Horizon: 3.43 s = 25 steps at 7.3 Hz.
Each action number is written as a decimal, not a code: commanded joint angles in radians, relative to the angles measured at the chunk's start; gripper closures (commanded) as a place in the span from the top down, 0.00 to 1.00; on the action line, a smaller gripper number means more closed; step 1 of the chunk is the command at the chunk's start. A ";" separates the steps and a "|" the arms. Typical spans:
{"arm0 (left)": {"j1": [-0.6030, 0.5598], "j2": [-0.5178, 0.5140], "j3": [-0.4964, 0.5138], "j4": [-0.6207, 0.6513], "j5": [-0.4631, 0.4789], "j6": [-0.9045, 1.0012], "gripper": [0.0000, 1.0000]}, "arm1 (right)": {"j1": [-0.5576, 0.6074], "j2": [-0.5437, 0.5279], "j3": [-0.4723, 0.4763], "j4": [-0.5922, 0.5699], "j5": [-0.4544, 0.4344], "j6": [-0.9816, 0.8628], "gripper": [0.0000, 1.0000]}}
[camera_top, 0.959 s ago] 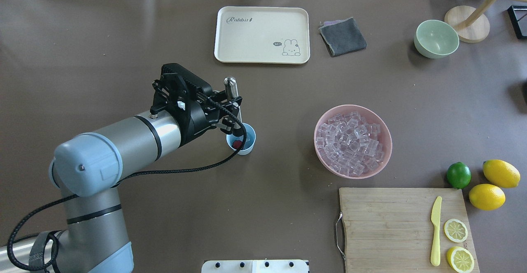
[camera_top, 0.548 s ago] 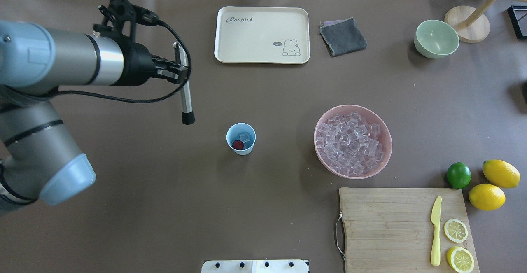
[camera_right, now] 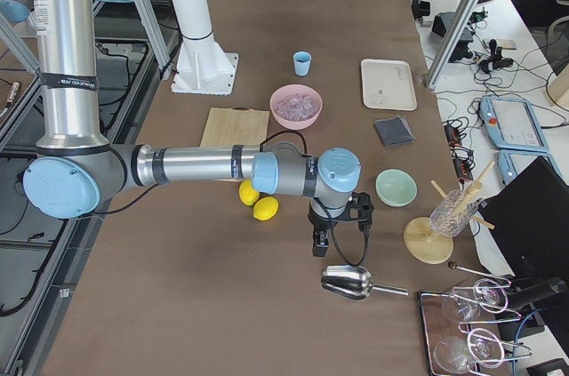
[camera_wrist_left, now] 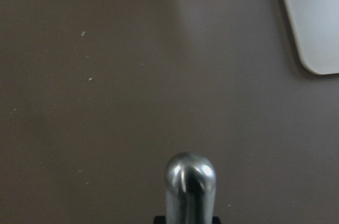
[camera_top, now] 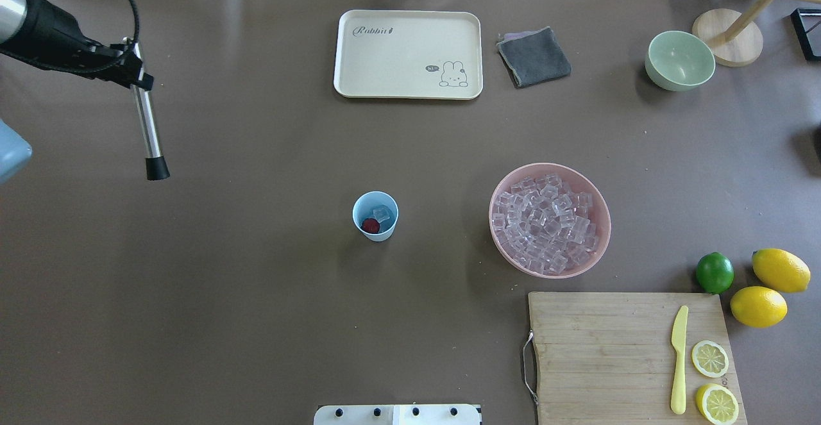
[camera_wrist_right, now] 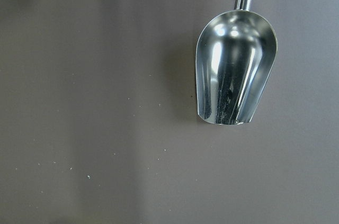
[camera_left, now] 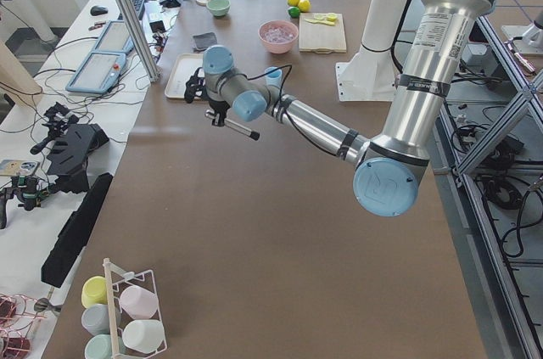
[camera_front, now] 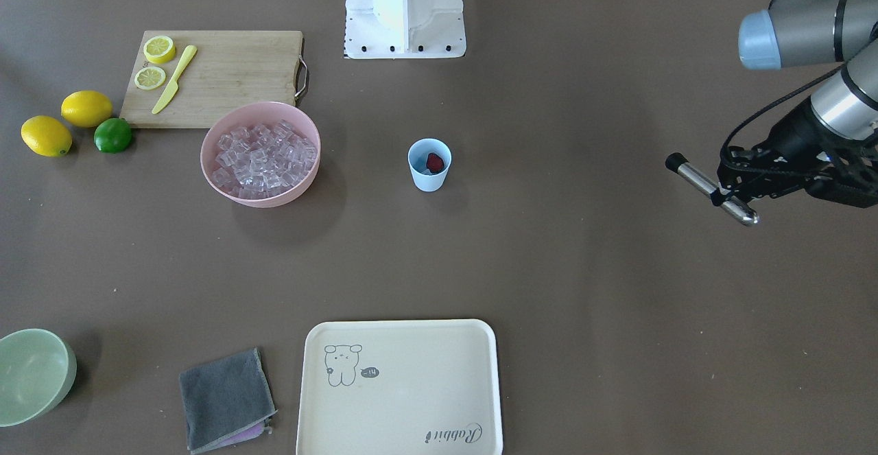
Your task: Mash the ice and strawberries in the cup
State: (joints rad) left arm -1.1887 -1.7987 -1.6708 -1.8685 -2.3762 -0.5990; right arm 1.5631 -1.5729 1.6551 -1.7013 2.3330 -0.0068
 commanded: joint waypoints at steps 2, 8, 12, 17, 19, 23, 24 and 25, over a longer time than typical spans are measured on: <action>-0.154 0.078 0.186 0.105 -0.011 0.368 0.37 | 0.000 0.008 0.003 0.000 -0.003 0.001 1.00; -0.196 -0.026 0.193 0.283 -0.008 0.423 0.42 | 0.000 0.011 0.002 0.000 -0.001 -0.001 1.00; -0.244 -0.028 0.145 0.291 -0.014 0.410 0.99 | -0.002 0.014 -0.003 0.002 -0.003 -0.001 1.00; -0.370 0.330 0.004 0.171 -0.017 0.410 0.99 | -0.002 0.028 -0.011 -0.001 -0.001 0.005 1.00; -0.373 0.369 -0.024 0.166 -0.011 0.409 0.99 | -0.002 0.039 -0.012 -0.001 -0.001 0.005 1.00; -0.373 0.363 -0.027 0.144 -0.009 0.423 0.99 | -0.002 0.040 -0.015 0.000 -0.001 0.007 1.00; -0.373 0.374 -0.021 0.073 -0.011 0.420 0.99 | -0.002 0.037 -0.012 0.000 -0.001 0.004 1.00; -0.373 0.384 -0.021 0.036 -0.011 0.420 0.99 | -0.002 0.036 -0.012 0.000 0.000 0.004 1.00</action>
State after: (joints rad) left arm -1.5616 -1.4264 -1.6938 -1.7779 -2.3865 -0.1789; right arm 1.5616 -1.5347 1.6416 -1.7013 2.3320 -0.0020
